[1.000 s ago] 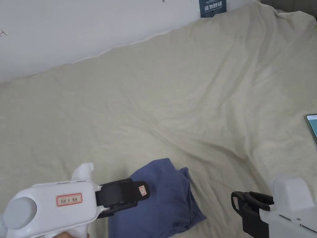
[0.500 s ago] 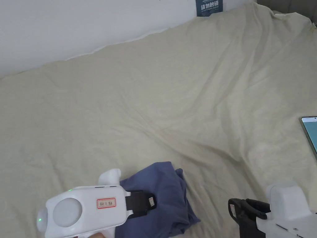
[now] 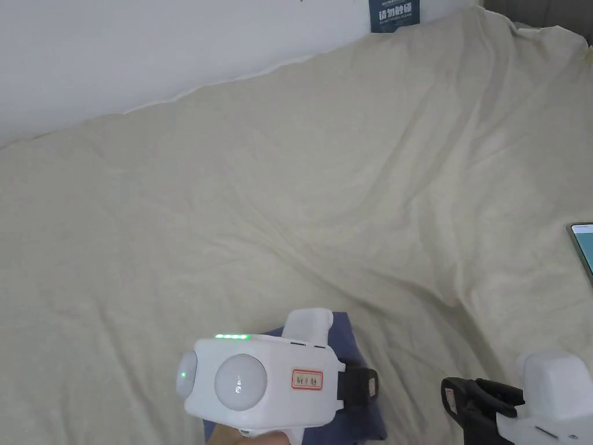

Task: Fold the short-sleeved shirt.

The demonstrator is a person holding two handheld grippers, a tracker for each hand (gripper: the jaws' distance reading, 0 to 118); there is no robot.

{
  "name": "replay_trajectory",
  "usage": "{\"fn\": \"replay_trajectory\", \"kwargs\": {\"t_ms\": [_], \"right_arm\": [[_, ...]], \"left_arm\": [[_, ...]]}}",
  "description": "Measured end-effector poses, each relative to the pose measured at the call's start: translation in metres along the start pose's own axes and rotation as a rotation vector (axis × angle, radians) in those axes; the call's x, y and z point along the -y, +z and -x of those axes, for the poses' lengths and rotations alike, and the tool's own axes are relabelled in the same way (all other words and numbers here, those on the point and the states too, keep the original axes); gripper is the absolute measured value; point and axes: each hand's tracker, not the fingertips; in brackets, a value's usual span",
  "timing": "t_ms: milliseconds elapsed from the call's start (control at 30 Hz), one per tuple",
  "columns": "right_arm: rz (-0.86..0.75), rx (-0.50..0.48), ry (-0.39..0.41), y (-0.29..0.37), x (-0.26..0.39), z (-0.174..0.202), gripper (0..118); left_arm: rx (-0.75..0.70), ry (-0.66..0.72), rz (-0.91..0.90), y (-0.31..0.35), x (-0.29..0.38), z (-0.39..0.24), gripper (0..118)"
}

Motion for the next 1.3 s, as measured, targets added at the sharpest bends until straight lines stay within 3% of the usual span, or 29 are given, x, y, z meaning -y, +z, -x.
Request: {"fn": "replay_trajectory", "kwargs": {"t_ms": [100, 333, 433, 533, 667, 833, 900, 933, 967, 1000, 1033, 1067, 1100, 1133, 1233, 1300], "right_arm": [[-0.008, -0.001, 0.001, -0.001, -0.003, 0.009, 0], [0.005, -0.056, 0.091, -0.013, -0.009, 0.048, 0], [0.007, -0.087, 0.172, -0.026, -0.013, 0.073, 0], [0.005, -0.114, 0.256, -0.045, -0.02, 0.099, 0], [-0.046, -0.158, 0.332, -0.081, -0.019, 0.117, 0], [0.049, -0.036, 0.333, -0.133, -0.001, 0.112, 0], [0.09, -0.014, 0.314, -0.113, -0.007, 0.112, 0], [0.064, -0.035, 0.279, -0.113, -0.009, 0.113, 0], [0.046, -0.053, 0.242, -0.112, -0.01, 0.114, 0], [0.039, -0.065, 0.197, -0.125, 0.002, 0.108, 0], [0.051, -0.059, 0.176, -0.127, -0.002, 0.111, 0], [0.054, -0.059, 0.182, -0.128, -0.007, 0.115, 0], [0.055, -0.063, 0.189, -0.128, -0.011, 0.12, 0], [0.057, -0.065, 0.206, -0.128, 0.007, 0.087, 0], [0.063, -0.049, 0.28, -0.126, 0.006, 0.094, 0], [0.065, -0.044, 0.292, -0.125, 0.007, 0.103, 0]], "left_arm": [[0.009, 0.031, -0.012, 0.02, 0.013, 0.01, 8], [0.099, 0.307, -0.279, 0.109, 0.068, 0.076, 8], [0.035, 0.476, -0.414, 0.142, 0.104, 0.108, 8], [0.095, 0.567, -0.433, 0.16, 0.133, 0.137, 8], [0.033, 0.592, -0.437, 0.172, 0.15, 0.148, 8], [0.09, 0.597, -0.432, 0.164, 0.147, 0.158, 8], [0.116, 0.569, -0.387, 0.155, 0.137, 0.159, 8], [0.116, 0.544, -0.363, 0.15, 0.131, 0.162, 13], [0.114, 0.524, -0.344, 0.145, 0.126, 0.163, 26], [0.121, 0.512, -0.342, 0.139, 0.12, 0.165, 60], [0.128, 0.501, -0.333, 0.131, 0.115, 0.167, 83], [0.13, 0.498, -0.317, 0.124, 0.109, 0.171, 98], [0.141, 0.505, -0.315, 0.117, 0.104, 0.173, 103], [0.169, 0.506, -0.31, 0.113, 0.1, 0.176, 103], [0.308, 0.531, -0.287, 0.095, 0.083, 0.187, 103], [0.294, 0.536, -0.246, 0.082, 0.077, 0.192, 103]]}}
